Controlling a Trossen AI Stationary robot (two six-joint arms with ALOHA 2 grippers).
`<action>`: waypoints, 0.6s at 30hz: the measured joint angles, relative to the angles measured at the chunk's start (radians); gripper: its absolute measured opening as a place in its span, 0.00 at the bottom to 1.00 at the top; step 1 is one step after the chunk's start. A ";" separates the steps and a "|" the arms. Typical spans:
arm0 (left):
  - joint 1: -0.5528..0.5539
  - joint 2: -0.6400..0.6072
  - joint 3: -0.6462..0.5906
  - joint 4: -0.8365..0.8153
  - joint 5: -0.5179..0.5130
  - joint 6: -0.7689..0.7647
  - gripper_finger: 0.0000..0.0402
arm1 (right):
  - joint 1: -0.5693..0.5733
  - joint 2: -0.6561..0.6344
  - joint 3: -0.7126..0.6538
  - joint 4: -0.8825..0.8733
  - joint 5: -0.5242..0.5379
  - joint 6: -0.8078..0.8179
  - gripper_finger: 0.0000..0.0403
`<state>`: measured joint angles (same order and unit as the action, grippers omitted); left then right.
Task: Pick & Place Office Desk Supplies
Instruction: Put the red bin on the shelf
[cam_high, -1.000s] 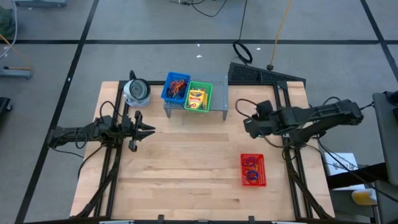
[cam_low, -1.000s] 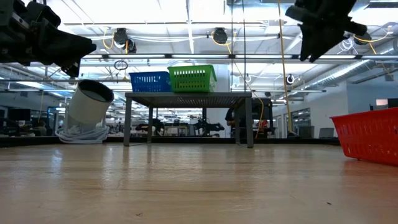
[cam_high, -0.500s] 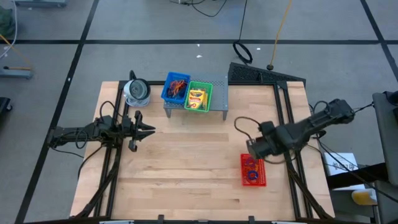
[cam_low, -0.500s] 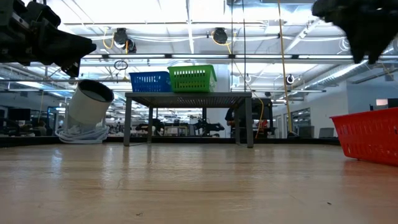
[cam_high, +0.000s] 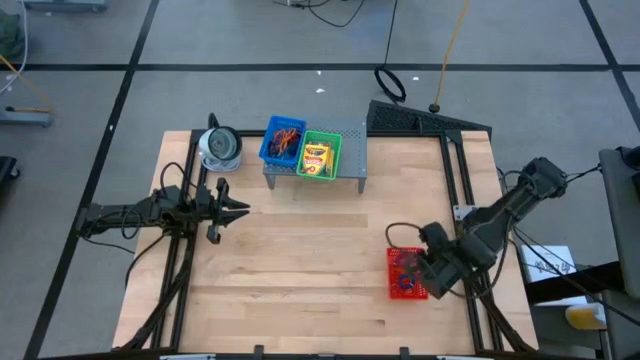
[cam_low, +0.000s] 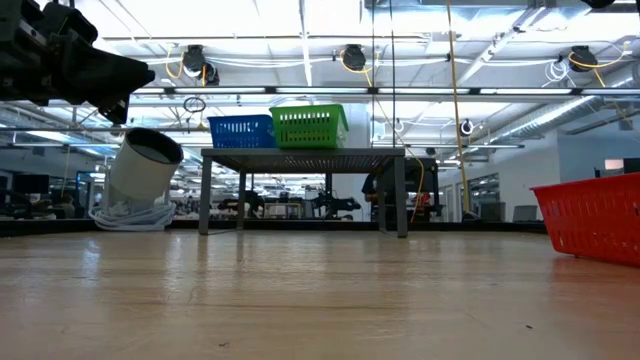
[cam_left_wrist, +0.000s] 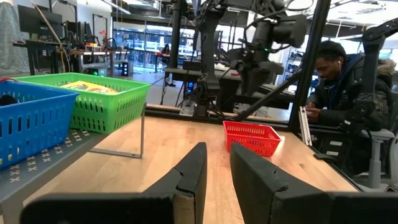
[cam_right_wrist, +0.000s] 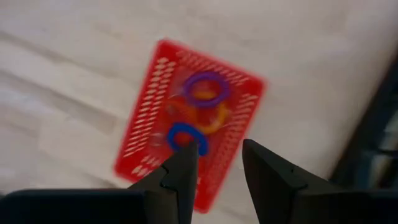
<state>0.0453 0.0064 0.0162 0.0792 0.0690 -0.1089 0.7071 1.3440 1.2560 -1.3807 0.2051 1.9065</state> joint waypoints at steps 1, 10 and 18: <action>0.000 0.000 0.000 0.000 0.000 0.000 0.20 | 0.003 0.011 0.000 0.029 0.000 -0.004 0.29; 0.000 0.000 0.000 0.000 0.000 0.000 0.20 | -0.013 0.204 0.164 -0.029 -0.082 -0.030 0.29; 0.000 0.000 0.000 0.000 0.000 0.000 0.20 | -0.012 0.336 0.350 -0.186 -0.177 0.067 0.29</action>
<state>0.0455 0.0067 0.0162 0.0792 0.0692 -0.1089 0.6954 1.6803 1.6062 -1.5671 0.0284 1.9740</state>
